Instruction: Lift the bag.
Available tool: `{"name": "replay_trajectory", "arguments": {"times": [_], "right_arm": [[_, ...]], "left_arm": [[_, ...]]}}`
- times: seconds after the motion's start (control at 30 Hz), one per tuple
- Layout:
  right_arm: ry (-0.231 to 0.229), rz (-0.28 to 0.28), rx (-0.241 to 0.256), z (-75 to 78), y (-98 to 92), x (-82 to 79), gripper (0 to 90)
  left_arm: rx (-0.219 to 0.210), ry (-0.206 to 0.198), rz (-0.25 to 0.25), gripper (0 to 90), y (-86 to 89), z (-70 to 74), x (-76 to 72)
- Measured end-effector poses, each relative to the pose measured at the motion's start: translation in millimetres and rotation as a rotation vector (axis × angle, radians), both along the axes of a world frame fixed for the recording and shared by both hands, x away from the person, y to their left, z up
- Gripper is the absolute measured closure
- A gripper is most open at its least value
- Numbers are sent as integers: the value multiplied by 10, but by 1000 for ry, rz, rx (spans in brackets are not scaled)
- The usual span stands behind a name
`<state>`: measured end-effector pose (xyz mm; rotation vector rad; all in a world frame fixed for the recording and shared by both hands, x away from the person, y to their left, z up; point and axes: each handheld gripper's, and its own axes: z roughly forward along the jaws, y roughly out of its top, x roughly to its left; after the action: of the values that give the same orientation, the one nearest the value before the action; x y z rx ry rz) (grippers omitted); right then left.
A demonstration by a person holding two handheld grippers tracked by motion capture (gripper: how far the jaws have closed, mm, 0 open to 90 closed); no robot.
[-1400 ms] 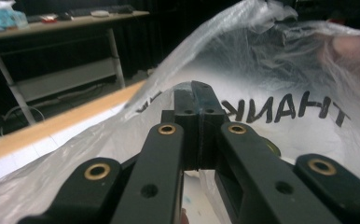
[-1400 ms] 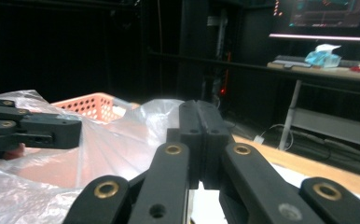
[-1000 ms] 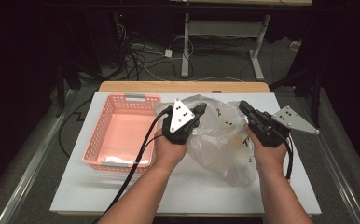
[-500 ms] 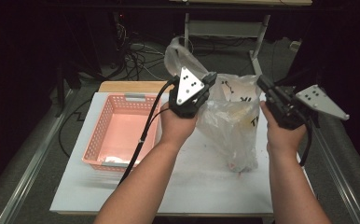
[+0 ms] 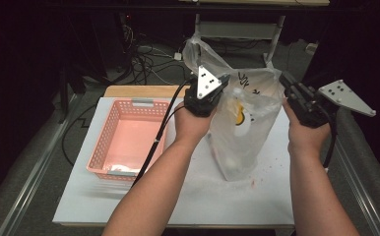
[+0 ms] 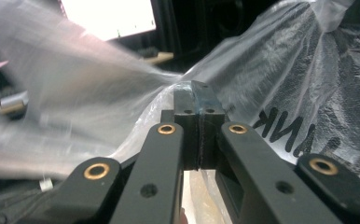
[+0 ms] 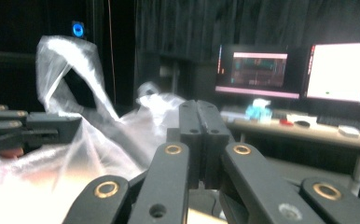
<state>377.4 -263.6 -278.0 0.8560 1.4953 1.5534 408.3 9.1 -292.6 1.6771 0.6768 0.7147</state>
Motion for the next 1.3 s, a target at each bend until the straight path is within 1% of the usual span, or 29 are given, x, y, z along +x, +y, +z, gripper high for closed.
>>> {"name": "replay_trajectory", "arguments": {"times": [0.03,0.1,0.13,0.17,0.2,0.27,0.3,0.33,0.37,0.4,0.47,0.5,0.53,0.57,0.6,0.63,0.67,0.77,0.83,0.9,0.93,0.97,1.0,1.03,1.1,1.17,1.2,1.3], "right_arm": [[13,-2,-11,-55,3,19,900],[46,-6,-19,-152,12,50,900],[56,-9,-30,-193,11,66,900],[68,-10,-29,-232,14,78,900],[79,-11,-40,-269,11,89,900],[95,-16,-59,-331,17,106,900],[100,-14,-63,-359,20,113,900],[105,-17,-68,-385,21,122,900],[112,-16,-71,-409,24,130,900],[120,-18,-76,-433,29,139,900],[130,-21,-86,-478,34,158,900],[135,-22,-96,-496,32,168,900],[141,-26,-97,-517,36,172,900],[144,-27,-102,-527,32,177,900],[145,-26,-106,-540,29,185,900],[155,-26,-103,-550,31,182,900],[154,-27,-105,-560,27,183,900],[161,-24,-107,-592,14,175,900],[163,-21,-105,-611,6,162,900],[166,-15,-104,-619,0,142,900],[163,-13,-103,-623,-1,132,900],[166,-9,-100,-622,-1,117,900],[165,-3,-98,-621,-2,101,900],[157,2,-98,-618,-8,88,900],[156,28,-85,-604,-22,55,878],[149,40,-82,-589,-38,6,862],[147,48,-73,-580,-46,-24,842],[130,62,-72,-561,-76,-105,815]], "left_arm": [[-2,19,4,875,25,-44,8],[4,49,0,830,79,-120,11],[7,59,1,797,113,-153,1],[3,63,2,777,150,-186,-18],[-4,74,0,748,191,-213,-36],[-16,97,-3,670,282,-254,-80],[-17,104,-14,647,331,-270,-113],[-15,109,-17,621,377,-282,-154],[-9,106,-11,605,433,-291,-205],[-22,101,-8,590,494,-302,-261],[-41,106,-5,566,620,-324,-372],[-45,102,-2,558,698,-343,-449],[-43,91,1,550,746,-354,-491],[-41,88,4,544,802,-371,-554],[-45,104,4,541,849,-398,-628],[-44,101,10,534,903,-426,-694],[-49,105,13,527,955,-460,-755],[-52,137,19,500,1072,-585,-906],[-37,162,14,467,1091,-691,-992],[-21,187,9,442,1080,-801,-1044],[-26,203,5,431,1077,-859,-1056],[-19,217,5,415,1066,-918,-1061],[3,228,7,400,1050,-972,-1058],[15,243,8,391,1036,-1023,-1054],[8,279,0,385,1022,-1107,-1048],[20,291,2,358,1008,-1164,-1047],[18,297,-1,345,1005,-1189,-1050],[12,318,-7,312,998,-1249,-1062]]}}
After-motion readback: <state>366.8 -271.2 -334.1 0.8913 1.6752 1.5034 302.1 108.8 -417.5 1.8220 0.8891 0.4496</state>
